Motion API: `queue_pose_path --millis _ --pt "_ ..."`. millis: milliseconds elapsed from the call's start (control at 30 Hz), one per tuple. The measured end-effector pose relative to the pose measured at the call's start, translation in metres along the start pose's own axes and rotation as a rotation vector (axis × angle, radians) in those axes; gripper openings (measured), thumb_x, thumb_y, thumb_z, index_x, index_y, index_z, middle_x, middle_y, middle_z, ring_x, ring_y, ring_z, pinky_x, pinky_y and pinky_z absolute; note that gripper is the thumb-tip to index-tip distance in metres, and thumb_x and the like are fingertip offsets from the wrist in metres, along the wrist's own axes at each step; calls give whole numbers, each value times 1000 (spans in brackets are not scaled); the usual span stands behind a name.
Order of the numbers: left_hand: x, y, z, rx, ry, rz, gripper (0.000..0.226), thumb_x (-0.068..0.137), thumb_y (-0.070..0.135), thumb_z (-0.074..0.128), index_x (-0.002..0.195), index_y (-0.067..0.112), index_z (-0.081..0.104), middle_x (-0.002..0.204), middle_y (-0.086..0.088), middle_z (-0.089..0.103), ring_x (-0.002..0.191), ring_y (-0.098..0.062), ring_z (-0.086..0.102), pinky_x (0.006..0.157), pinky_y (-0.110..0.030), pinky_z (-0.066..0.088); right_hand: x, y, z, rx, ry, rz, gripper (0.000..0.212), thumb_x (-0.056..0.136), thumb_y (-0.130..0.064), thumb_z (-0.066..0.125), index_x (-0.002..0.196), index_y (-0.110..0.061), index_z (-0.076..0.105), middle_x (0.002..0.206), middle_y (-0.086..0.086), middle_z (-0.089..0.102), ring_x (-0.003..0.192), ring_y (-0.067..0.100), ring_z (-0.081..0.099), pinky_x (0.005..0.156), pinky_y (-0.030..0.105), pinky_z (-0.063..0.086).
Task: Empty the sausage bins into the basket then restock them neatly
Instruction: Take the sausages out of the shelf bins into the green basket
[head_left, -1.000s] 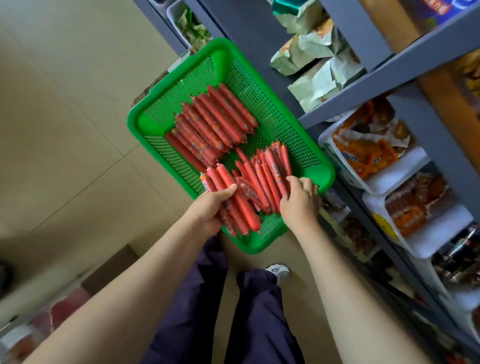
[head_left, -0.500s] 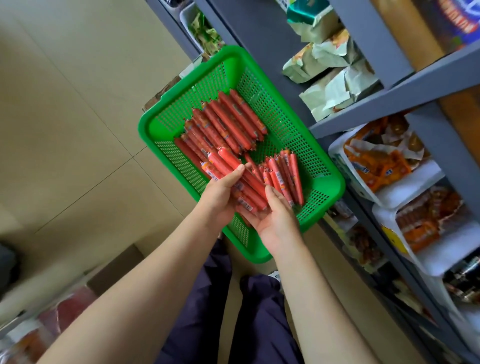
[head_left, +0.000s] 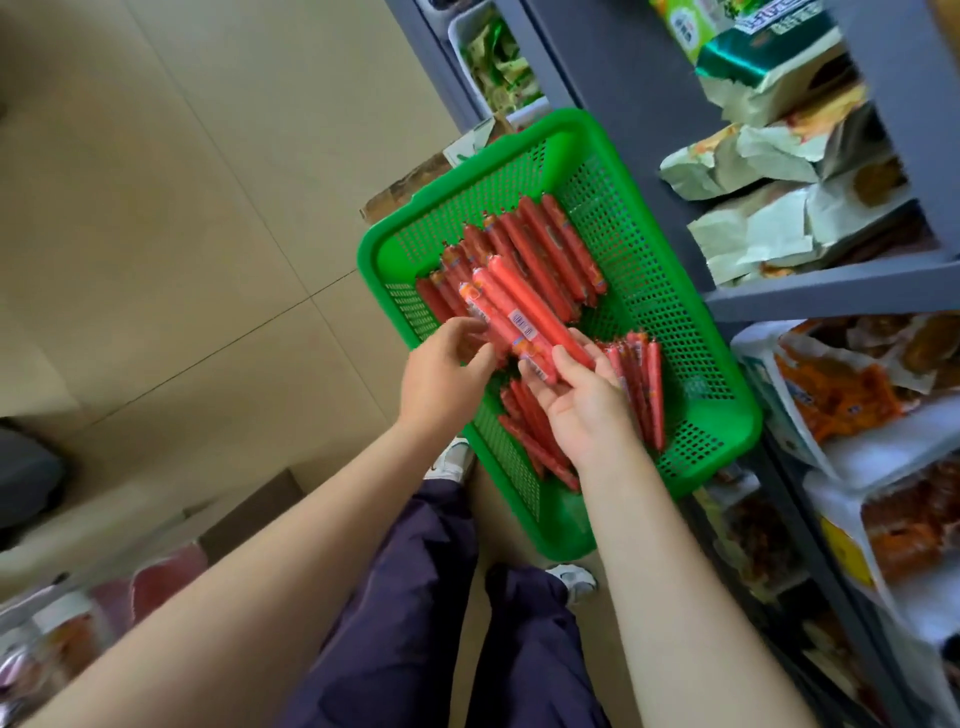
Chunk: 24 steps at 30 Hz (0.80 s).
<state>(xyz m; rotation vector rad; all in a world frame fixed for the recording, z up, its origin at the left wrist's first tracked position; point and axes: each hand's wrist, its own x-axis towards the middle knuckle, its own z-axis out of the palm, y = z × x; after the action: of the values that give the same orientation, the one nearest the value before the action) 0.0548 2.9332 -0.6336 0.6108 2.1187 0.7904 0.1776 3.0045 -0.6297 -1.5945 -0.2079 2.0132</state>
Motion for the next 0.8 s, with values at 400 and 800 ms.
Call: queue_pose_path --millis 400,800 --pt "-8 -55 -27 503 51 158 89 87 42 68 154 3 23 165 -15 8 152 -30 10 122 -38 11 18 24 27 -868 -19 -47 24 93 -15 59 116 -23 56 95 -6 61 83 11 61 83 32 58" --pt "-61 19 -46 194 -82 174 33 91 44 54 93 18 75 89 1 75 87 -19 68 78 -38 53 -74 -36 13 -183 -131 -101 15 99 -8 48 106 -12 60 98 9 70 87 22 71 77 31 56"
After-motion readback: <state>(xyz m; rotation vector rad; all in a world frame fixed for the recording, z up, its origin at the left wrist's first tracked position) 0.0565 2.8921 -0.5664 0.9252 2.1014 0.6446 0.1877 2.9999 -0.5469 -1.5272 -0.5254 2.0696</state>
